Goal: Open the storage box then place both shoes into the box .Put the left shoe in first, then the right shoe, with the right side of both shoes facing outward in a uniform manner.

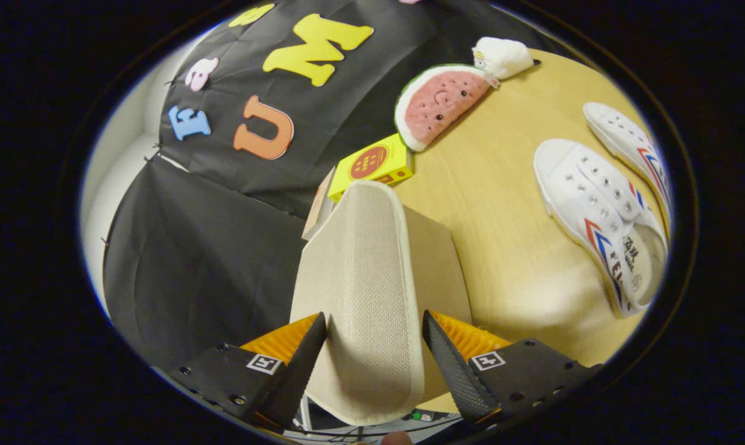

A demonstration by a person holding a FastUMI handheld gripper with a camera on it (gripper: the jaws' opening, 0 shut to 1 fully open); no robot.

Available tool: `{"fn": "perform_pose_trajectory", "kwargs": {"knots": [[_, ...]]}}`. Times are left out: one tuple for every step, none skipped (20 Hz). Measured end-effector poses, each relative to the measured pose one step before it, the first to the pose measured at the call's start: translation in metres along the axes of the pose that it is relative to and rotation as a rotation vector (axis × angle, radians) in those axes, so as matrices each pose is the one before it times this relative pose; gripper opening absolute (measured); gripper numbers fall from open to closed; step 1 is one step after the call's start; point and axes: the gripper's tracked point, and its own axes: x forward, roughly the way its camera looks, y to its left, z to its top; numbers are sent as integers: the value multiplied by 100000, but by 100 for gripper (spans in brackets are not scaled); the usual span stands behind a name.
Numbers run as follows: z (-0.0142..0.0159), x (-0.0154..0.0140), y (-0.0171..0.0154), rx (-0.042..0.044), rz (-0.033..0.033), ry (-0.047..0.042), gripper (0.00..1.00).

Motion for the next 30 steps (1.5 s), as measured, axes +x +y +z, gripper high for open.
{"fn": "perform_pose_trajectory", "kwargs": {"knots": [[-89,-30,35,-289,-501,519,84],[-1,-523,151,-522,-707,-64,84],[-173,50,165,-29,283,458,80],[93,-914,429,724,575,-145,79],[46,660,152,807,930,540,70],[587,-1043,406,1060,1250,-223,69],[-278,-278,144,719,-48,94,67],[-388,-127,412,-580,400,230,65],[89,-688,456,-1545,-537,-402,63],[-180,200,545,-2052,193,-220,61],[269,-398,326,-887,-733,-943,57],[-107,-245,597,-467,1319,968,53],[-28,-37,584,-273,498,-309,49],[-92,-169,854,-672,1544,422,49],[-47,-111,964,-1338,1070,122,49],[-70,-70,802,-1890,285,10,49],[180,-109,777,-1857,-110,-438,49],[213,-61,828,-1615,-73,-357,49],[209,63,936,-1379,-89,-143,49],[171,130,1016,-1378,-137,12,49],[269,180,988,-1173,-397,-29,49],[193,179,1290,-853,530,-74,49],[168,326,1260,-875,153,70,49],[33,321,1260,-1271,-188,46,49],[29,369,1226,-1455,-247,266,49],[-23,454,1281,-1286,-481,158,49],[39,539,1115,-1270,-1135,107,49],[-57,630,1120,-1434,-1424,258,49],[87,572,1146,-1341,-1251,-143,49],[4,578,1361,-1511,-659,-334,49]]}}
